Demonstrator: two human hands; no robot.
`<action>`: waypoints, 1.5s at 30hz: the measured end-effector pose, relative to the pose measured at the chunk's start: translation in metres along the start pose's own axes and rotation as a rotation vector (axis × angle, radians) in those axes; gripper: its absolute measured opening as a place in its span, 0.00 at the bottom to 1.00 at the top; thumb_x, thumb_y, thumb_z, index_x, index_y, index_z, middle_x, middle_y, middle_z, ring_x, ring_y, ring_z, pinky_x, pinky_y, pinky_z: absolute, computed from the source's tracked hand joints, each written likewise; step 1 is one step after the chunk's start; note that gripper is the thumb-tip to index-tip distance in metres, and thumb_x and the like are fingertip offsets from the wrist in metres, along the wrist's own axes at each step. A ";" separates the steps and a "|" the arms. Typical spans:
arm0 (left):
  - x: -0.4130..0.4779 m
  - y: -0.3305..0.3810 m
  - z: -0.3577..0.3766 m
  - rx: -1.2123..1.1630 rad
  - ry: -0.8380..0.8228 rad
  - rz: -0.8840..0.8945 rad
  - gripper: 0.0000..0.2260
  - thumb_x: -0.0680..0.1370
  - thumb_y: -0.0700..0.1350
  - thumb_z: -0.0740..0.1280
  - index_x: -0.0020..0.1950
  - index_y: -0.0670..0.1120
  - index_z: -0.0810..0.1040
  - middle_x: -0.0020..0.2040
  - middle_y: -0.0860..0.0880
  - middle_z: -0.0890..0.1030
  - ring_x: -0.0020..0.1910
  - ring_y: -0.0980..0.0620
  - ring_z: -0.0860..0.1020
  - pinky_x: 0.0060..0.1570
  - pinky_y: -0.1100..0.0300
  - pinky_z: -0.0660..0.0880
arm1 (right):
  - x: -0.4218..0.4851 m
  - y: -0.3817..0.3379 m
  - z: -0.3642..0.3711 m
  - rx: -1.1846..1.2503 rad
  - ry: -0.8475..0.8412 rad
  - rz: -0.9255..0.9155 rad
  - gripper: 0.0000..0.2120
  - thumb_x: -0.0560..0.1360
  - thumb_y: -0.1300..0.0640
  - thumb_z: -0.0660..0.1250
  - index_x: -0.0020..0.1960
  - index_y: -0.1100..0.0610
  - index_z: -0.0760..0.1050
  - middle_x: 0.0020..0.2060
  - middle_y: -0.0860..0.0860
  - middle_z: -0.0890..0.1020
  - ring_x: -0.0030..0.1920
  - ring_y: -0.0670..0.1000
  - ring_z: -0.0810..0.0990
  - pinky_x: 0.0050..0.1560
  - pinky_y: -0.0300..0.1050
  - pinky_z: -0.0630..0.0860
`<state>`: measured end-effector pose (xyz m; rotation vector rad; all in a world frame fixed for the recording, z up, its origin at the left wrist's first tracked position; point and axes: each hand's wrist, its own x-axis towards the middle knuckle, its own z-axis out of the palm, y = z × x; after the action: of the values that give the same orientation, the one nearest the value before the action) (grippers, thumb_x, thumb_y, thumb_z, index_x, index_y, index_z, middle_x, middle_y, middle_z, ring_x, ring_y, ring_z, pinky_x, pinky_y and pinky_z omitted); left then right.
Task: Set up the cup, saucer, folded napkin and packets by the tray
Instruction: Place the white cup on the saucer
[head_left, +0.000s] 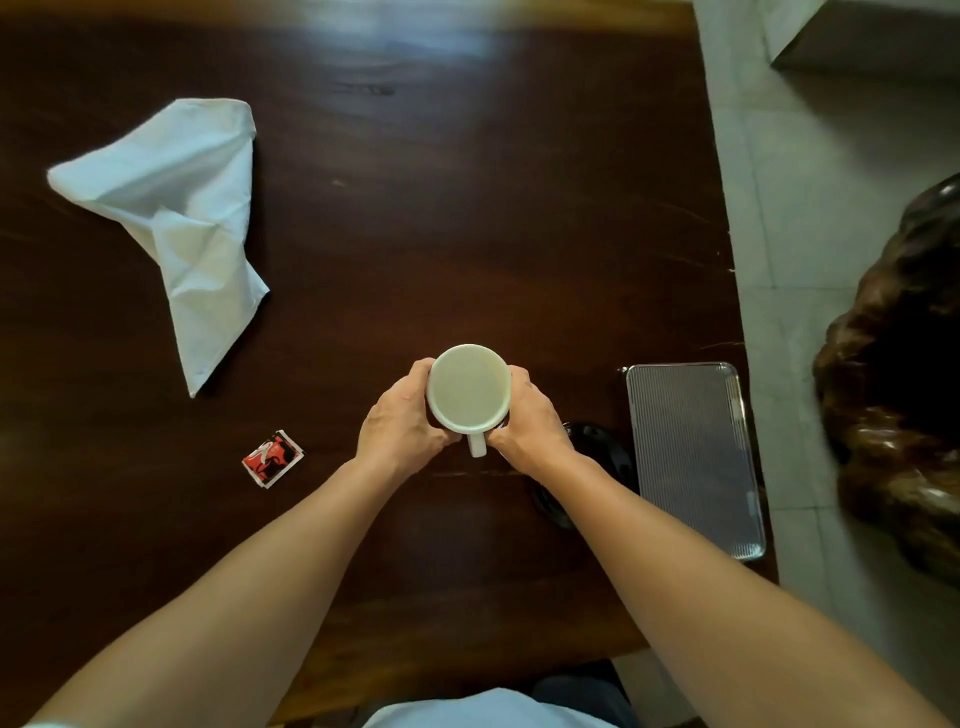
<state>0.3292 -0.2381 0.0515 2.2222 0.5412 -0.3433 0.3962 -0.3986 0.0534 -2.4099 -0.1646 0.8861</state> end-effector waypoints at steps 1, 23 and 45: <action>-0.006 0.004 0.002 0.008 0.000 0.003 0.35 0.66 0.50 0.81 0.66 0.59 0.65 0.57 0.53 0.80 0.58 0.49 0.79 0.54 0.48 0.78 | -0.006 0.002 -0.002 -0.001 0.003 -0.009 0.35 0.68 0.62 0.75 0.69 0.51 0.64 0.60 0.52 0.76 0.59 0.55 0.77 0.57 0.57 0.78; -0.100 0.111 0.107 -0.008 -0.014 0.088 0.37 0.60 0.58 0.82 0.64 0.59 0.68 0.58 0.55 0.79 0.56 0.52 0.78 0.55 0.47 0.79 | -0.100 0.137 -0.085 -0.002 0.061 -0.182 0.32 0.65 0.59 0.80 0.64 0.55 0.69 0.56 0.51 0.75 0.55 0.51 0.77 0.51 0.45 0.76; -0.121 0.090 0.164 -0.117 -0.095 -0.003 0.38 0.63 0.49 0.84 0.67 0.56 0.69 0.59 0.56 0.78 0.60 0.55 0.76 0.60 0.52 0.77 | -0.112 0.192 -0.054 0.075 -0.038 -0.167 0.36 0.65 0.56 0.82 0.67 0.55 0.67 0.59 0.53 0.75 0.59 0.52 0.76 0.53 0.42 0.74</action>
<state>0.2562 -0.4486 0.0552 2.0818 0.5004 -0.4069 0.3289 -0.6174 0.0455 -2.2734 -0.3362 0.8467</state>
